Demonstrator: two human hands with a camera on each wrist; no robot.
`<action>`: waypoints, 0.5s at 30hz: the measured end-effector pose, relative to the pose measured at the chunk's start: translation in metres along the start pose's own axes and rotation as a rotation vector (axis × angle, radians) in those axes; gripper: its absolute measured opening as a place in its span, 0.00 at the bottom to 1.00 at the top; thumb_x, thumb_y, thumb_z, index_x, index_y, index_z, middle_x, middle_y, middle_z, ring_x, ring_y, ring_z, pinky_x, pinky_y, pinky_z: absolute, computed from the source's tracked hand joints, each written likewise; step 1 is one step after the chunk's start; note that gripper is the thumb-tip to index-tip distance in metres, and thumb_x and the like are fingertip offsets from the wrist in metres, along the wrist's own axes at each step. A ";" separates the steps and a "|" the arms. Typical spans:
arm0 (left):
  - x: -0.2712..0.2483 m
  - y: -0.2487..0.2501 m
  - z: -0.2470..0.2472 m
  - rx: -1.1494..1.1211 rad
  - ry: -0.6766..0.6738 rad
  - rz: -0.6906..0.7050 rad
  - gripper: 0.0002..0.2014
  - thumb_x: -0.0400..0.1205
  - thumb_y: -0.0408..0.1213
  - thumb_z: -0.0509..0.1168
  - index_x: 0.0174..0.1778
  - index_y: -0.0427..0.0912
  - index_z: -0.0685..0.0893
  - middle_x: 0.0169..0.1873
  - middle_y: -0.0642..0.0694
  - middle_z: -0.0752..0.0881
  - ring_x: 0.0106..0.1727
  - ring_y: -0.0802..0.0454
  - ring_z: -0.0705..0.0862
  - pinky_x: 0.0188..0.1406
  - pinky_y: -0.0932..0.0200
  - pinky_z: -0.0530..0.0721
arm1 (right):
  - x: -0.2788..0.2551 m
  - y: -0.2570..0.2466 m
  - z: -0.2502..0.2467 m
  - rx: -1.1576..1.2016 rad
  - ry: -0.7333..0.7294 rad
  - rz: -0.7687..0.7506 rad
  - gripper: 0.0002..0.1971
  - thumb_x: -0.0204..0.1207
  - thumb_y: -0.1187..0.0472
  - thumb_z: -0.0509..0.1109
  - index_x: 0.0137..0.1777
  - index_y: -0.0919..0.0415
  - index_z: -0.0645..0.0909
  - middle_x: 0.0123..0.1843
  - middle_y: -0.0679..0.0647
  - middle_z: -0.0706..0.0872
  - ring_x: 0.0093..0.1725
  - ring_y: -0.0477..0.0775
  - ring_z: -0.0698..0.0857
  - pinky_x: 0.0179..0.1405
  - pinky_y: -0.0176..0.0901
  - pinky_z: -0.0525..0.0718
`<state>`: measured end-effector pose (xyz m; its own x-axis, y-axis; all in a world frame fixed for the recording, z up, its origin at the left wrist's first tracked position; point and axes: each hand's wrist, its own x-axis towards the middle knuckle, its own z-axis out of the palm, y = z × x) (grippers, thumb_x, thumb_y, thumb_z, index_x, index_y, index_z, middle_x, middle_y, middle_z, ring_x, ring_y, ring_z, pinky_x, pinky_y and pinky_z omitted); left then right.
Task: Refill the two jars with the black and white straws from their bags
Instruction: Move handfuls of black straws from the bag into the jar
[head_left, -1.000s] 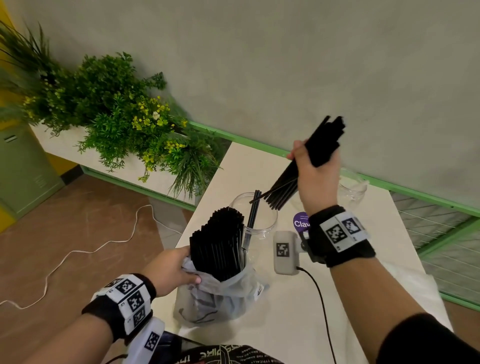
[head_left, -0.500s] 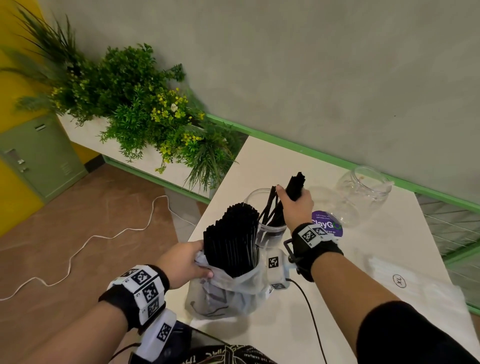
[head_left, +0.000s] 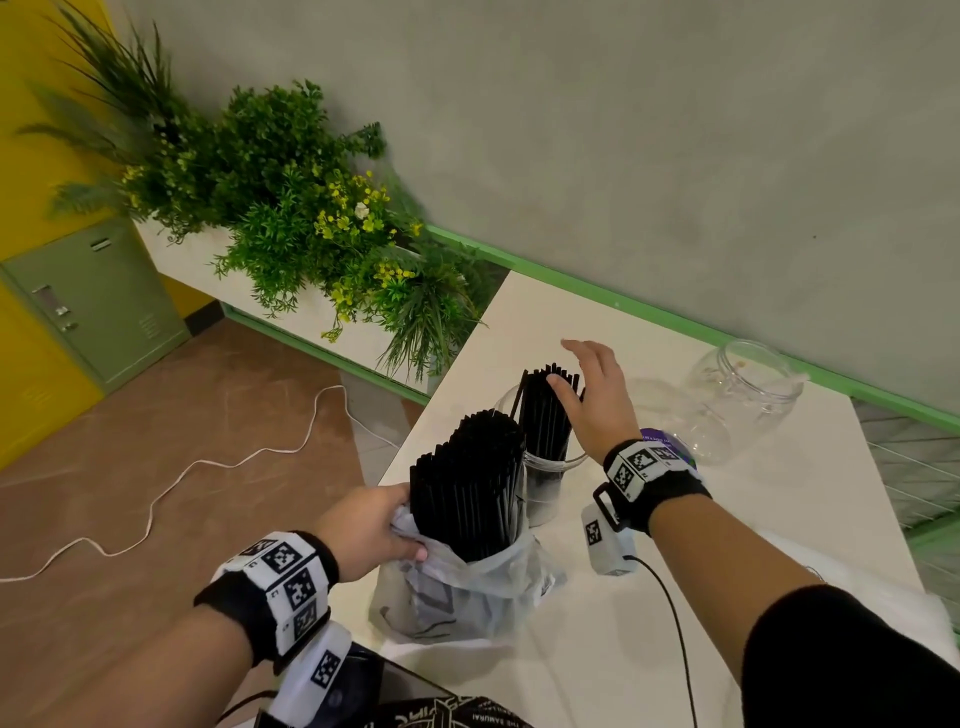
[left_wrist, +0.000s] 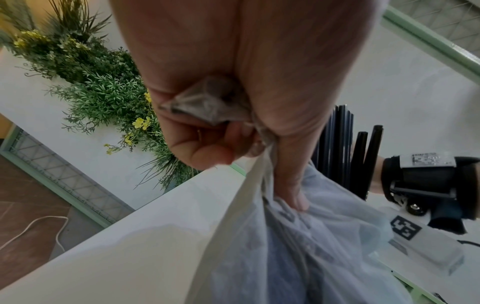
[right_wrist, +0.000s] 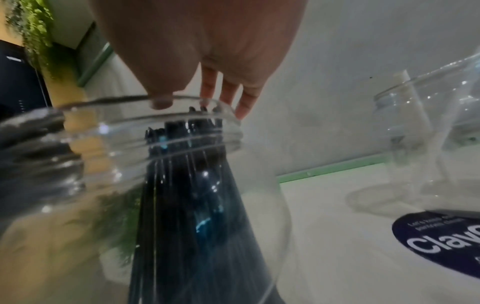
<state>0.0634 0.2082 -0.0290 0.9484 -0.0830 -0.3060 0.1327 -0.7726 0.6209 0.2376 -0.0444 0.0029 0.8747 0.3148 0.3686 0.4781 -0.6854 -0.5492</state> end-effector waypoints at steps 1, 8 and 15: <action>0.000 0.000 0.000 0.001 0.000 0.000 0.25 0.69 0.44 0.78 0.63 0.53 0.81 0.53 0.52 0.88 0.55 0.53 0.84 0.51 0.58 0.80 | 0.001 0.001 -0.001 -0.022 -0.034 -0.012 0.23 0.83 0.49 0.63 0.76 0.51 0.69 0.75 0.55 0.69 0.72 0.58 0.70 0.74 0.57 0.70; -0.001 0.000 0.001 0.010 -0.007 0.000 0.25 0.70 0.44 0.77 0.63 0.53 0.80 0.54 0.53 0.87 0.56 0.53 0.83 0.51 0.58 0.79 | 0.013 -0.011 0.015 -0.413 -0.380 -0.325 0.23 0.84 0.45 0.56 0.79 0.42 0.65 0.80 0.51 0.64 0.76 0.60 0.63 0.69 0.58 0.68; -0.002 0.001 0.001 0.012 -0.006 -0.004 0.24 0.70 0.44 0.77 0.62 0.54 0.81 0.53 0.55 0.87 0.56 0.54 0.83 0.50 0.60 0.79 | 0.013 -0.007 0.022 -0.242 -0.124 -0.144 0.13 0.83 0.64 0.57 0.59 0.64 0.81 0.57 0.63 0.79 0.56 0.68 0.73 0.54 0.65 0.76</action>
<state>0.0609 0.2067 -0.0281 0.9461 -0.0839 -0.3127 0.1329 -0.7801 0.6113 0.2472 -0.0210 -0.0056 0.8094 0.4879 0.3268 0.5781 -0.7597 -0.2978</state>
